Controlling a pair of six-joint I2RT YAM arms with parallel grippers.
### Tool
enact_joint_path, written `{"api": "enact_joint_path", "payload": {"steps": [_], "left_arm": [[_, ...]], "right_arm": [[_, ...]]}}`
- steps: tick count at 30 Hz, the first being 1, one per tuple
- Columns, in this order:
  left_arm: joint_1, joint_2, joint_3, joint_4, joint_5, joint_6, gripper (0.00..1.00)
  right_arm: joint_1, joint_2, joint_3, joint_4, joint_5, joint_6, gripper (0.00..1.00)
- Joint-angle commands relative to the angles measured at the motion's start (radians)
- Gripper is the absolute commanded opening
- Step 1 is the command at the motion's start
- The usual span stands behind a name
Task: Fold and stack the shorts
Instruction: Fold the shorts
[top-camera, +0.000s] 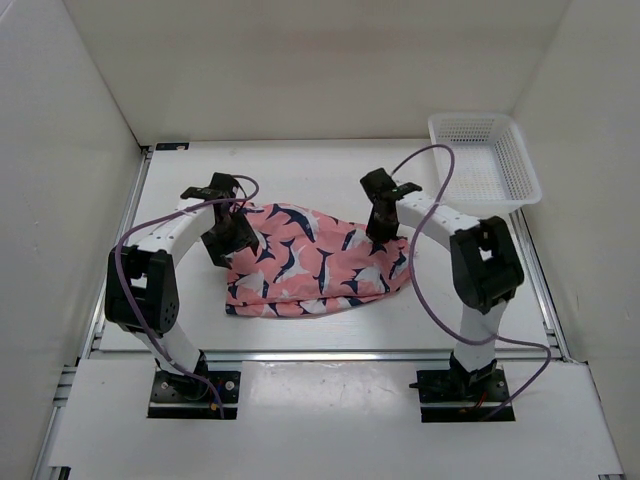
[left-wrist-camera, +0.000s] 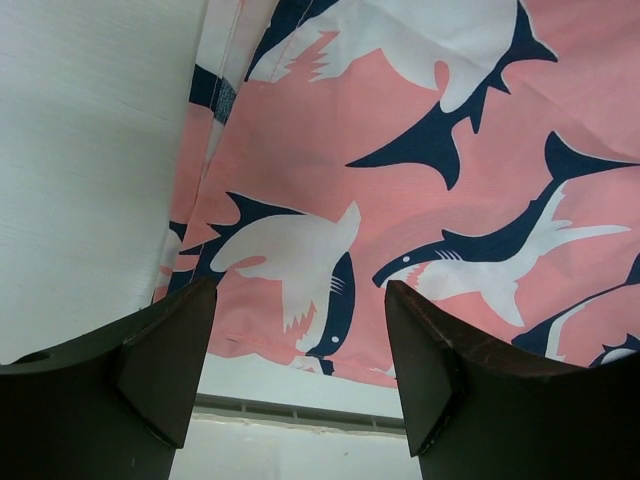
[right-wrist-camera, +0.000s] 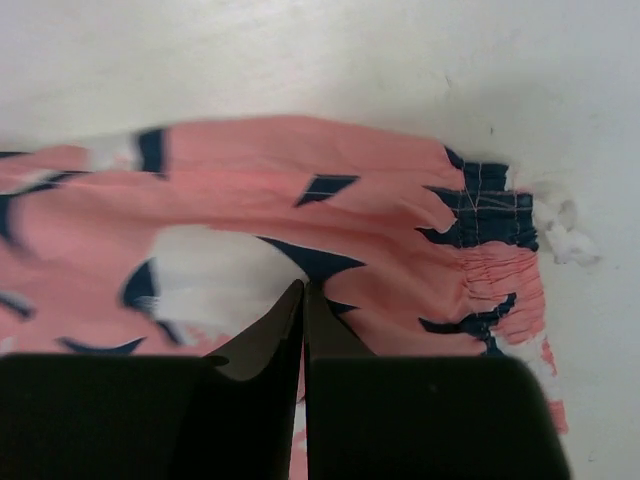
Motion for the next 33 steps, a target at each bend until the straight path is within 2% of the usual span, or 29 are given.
{"api": "enact_joint_path", "payload": {"steps": [1,4,5,9,10,12,15,17,18,23,28,33], "left_arm": [[-0.005,-0.046,0.019,0.008,0.013,0.010,0.80],[-0.005,-0.046,0.009,0.008,0.013,0.020,0.80],[-0.005,-0.046,0.009,0.008,0.013,0.020,0.80],[-0.005,-0.046,0.009,0.008,0.013,0.020,0.81],[-0.005,-0.046,0.009,0.008,0.013,0.020,0.81],[-0.005,-0.046,0.009,0.008,0.013,0.020,0.81],[-0.005,-0.055,0.009,0.008,0.013,0.020,0.82],[-0.005,-0.055,0.009,0.008,0.013,0.020,0.82],[-0.005,-0.055,0.009,0.008,0.013,0.020,0.82],[-0.005,-0.046,0.009,0.008,0.013,0.020,0.82],[-0.005,-0.055,0.009,0.008,0.004,0.029,0.82],[-0.005,-0.055,0.000,0.008,-0.006,0.029,0.82]], "right_arm": [[-0.003,0.051,-0.022,0.014,-0.010,0.035,0.07],[-0.003,0.003,-0.031,0.014,-0.035,0.035,0.25],[-0.003,-0.052,-0.031,0.014,-0.035,0.035,0.40],[-0.003,-0.227,-0.019,0.014,-0.023,-0.005,0.71],[-0.014,-0.257,-0.019,0.000,-0.023,-0.005,0.75],[-0.057,-0.336,-0.065,-0.014,-0.023,-0.026,0.76],[-0.147,-0.417,-0.163,-0.023,-0.104,-0.036,0.76],[-0.224,-0.460,-0.294,-0.001,-0.166,-0.046,0.77],[-0.251,-0.475,-0.340,0.034,-0.256,-0.046,0.79],[-0.382,-0.548,-0.624,0.189,-0.499,-0.037,0.84],[-0.445,-0.526,-0.764,0.377,-0.642,0.003,0.84],[-0.445,-0.428,-0.815,0.497,-0.633,0.046,0.79]]}}
